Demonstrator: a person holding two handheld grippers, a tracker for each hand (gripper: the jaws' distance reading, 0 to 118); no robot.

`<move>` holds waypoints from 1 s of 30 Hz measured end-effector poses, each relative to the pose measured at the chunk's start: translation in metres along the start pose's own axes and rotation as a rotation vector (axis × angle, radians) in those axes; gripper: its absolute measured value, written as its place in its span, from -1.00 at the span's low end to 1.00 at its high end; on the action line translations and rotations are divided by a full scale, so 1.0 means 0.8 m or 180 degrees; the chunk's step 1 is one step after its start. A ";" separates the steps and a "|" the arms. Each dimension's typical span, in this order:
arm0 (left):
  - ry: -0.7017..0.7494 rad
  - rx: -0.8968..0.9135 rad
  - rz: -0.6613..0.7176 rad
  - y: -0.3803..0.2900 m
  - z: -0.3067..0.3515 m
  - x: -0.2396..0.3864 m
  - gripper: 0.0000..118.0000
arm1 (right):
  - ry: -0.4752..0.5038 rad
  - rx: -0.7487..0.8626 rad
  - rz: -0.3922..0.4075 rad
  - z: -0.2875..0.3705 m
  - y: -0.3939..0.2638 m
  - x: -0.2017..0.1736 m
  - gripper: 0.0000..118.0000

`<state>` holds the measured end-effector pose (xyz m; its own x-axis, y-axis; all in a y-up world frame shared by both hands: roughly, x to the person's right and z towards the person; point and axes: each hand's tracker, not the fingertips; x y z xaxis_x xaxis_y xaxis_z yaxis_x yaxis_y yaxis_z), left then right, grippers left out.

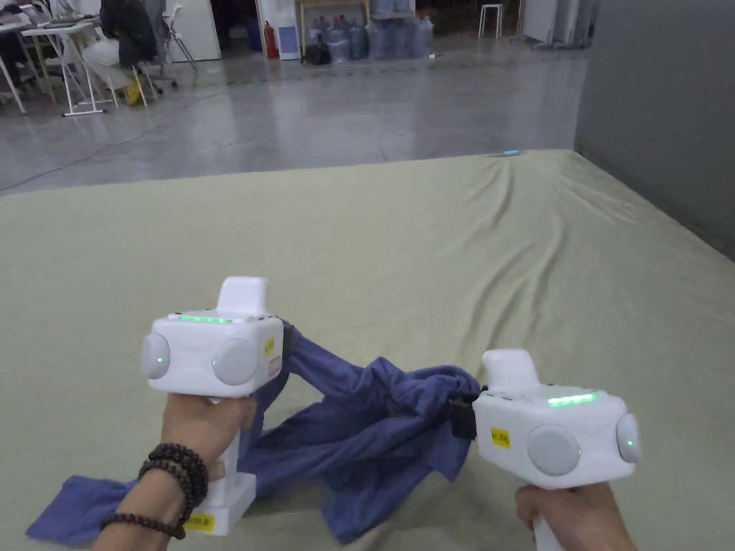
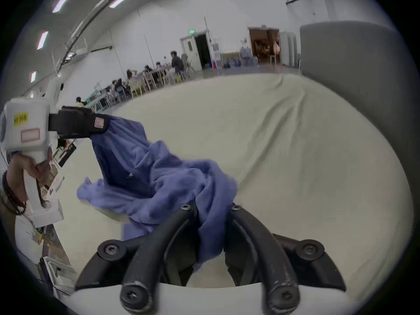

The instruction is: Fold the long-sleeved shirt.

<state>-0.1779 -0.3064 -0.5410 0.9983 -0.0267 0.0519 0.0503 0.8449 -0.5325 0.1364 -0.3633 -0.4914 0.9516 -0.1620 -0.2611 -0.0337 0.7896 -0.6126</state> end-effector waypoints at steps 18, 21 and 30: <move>0.0269 0.1274 0.0175 0.341 0.183 -0.083 -1.00 | -0.0193 0.1283 0.0625 0.151 0.466 -0.048 -0.78; 0.0315 0.1313 0.0116 0.365 0.186 -0.077 -1.00 | -0.0189 0.1341 0.0563 0.164 0.496 -0.049 -0.78; 0.0190 0.0927 0.0218 0.295 0.109 -0.062 -1.00 | -0.0180 0.0951 0.0433 0.081 0.407 -0.004 -0.78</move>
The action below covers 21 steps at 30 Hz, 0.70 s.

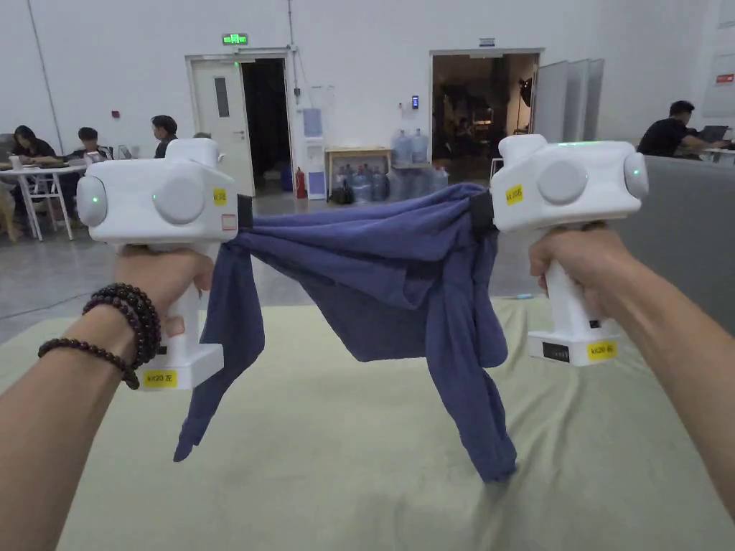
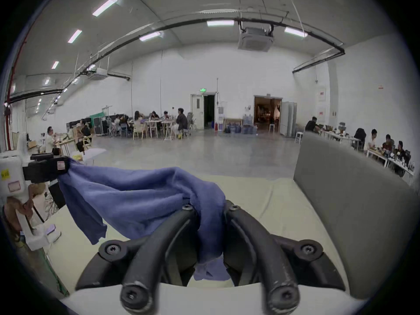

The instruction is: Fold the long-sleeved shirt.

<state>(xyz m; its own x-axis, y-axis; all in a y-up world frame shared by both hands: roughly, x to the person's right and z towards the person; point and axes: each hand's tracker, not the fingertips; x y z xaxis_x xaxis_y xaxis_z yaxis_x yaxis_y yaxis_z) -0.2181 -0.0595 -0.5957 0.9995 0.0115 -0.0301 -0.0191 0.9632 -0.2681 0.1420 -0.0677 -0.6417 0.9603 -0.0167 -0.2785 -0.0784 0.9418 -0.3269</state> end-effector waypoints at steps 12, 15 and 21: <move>-0.0086 -0.1268 0.0364 -0.312 -0.102 -0.003 -1.00 | 0.0000 -0.0968 -0.0288 -0.112 -0.333 0.009 -0.78; -0.0096 -0.1230 0.0369 -0.329 -0.059 -0.009 -1.00 | 0.0016 -0.0810 -0.0245 -0.064 -0.356 0.000 -0.78; 0.0001 -0.1510 -0.0184 -0.404 0.054 -0.002 -1.00 | 0.0073 -0.0962 0.0052 0.058 -0.439 -0.046 -0.78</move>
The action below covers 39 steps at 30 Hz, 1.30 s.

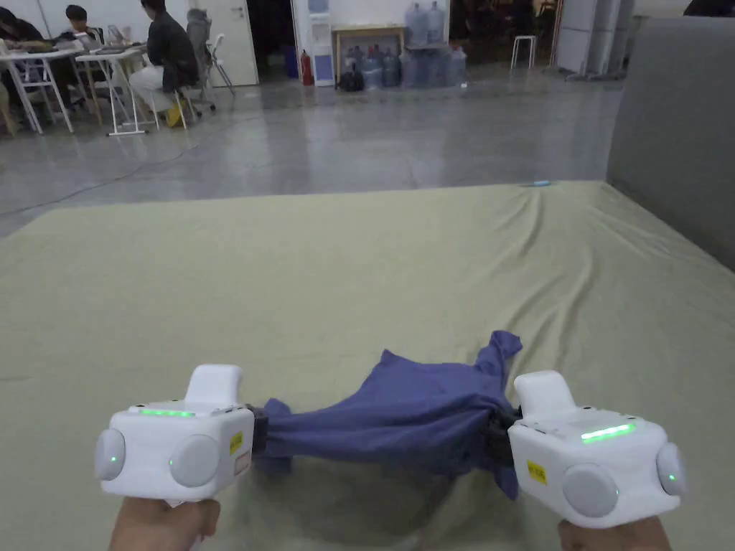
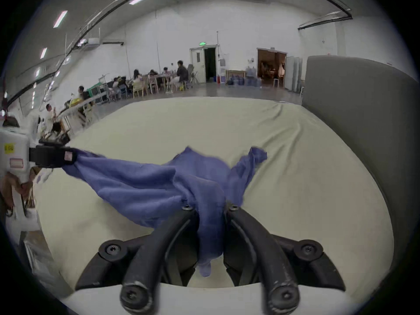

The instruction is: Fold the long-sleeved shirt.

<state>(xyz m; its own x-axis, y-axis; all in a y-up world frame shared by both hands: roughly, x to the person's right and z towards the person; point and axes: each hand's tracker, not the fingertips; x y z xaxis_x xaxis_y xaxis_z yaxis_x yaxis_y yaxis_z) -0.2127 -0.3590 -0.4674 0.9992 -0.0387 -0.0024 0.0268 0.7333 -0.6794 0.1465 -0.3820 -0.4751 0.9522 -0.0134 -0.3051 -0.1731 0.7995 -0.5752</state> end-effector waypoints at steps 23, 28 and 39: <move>-0.0195 0.0154 0.0197 -0.101 0.131 -0.017 -1.00 | -0.0118 0.0140 -0.0314 0.176 -0.092 -0.019 -1.00; -0.0102 0.0075 0.0189 -0.108 0.090 -0.018 -0.99 | -0.0062 0.0168 -0.0366 0.167 -0.087 -0.020 -1.00; -0.0057 -0.0652 0.0125 -0.138 -0.056 -0.006 -0.03 | 0.0091 0.0102 -0.0215 0.107 -0.027 -0.024 -1.00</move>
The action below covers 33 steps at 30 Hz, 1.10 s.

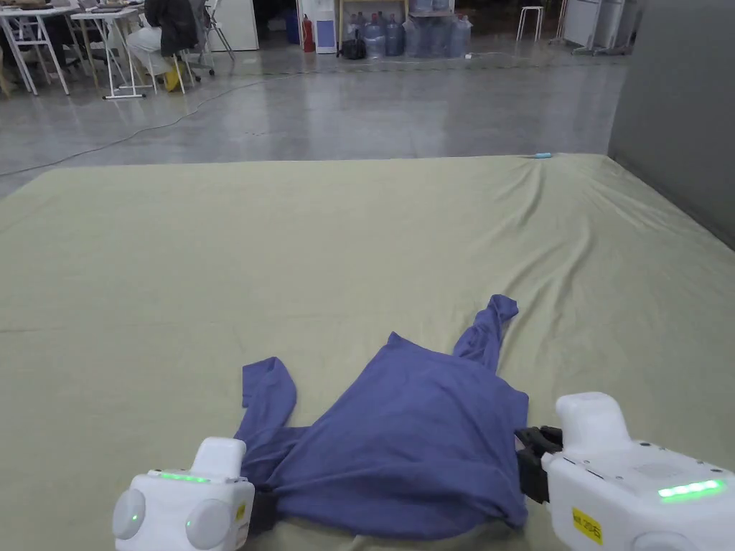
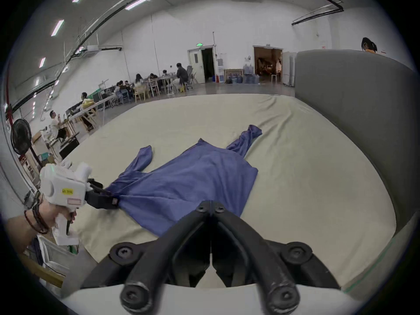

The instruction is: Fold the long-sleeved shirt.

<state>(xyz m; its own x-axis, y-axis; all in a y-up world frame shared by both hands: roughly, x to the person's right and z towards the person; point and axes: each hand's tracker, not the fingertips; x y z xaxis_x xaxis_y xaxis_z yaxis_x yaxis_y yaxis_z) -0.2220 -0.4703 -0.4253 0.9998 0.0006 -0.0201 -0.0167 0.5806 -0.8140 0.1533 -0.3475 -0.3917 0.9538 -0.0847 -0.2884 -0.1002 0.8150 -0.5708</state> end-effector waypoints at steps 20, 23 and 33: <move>-0.0421 0.0026 0.0447 0.040 0.031 -0.013 -0.87 | 0.0327 -0.1937 0.1232 -0.485 0.164 -0.042 0.74; -0.0373 0.0020 0.0429 0.048 0.019 -0.014 -0.87 | 0.0296 -0.1969 0.1153 -0.480 0.162 -0.044 0.45; -0.0116 0.0454 0.0456 0.126 0.055 -0.035 -0.87 | 0.0290 -0.1254 0.1191 -0.358 0.237 -0.036 -1.00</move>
<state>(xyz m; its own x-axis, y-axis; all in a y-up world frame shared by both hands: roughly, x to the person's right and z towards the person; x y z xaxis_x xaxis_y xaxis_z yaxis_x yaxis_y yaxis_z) -0.2511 -0.3761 -0.4812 0.9871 0.1193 -0.1067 -0.1596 0.6819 -0.7138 0.0257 -0.3550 -0.7121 0.8060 0.1060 -0.5824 -0.5430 0.5243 -0.6560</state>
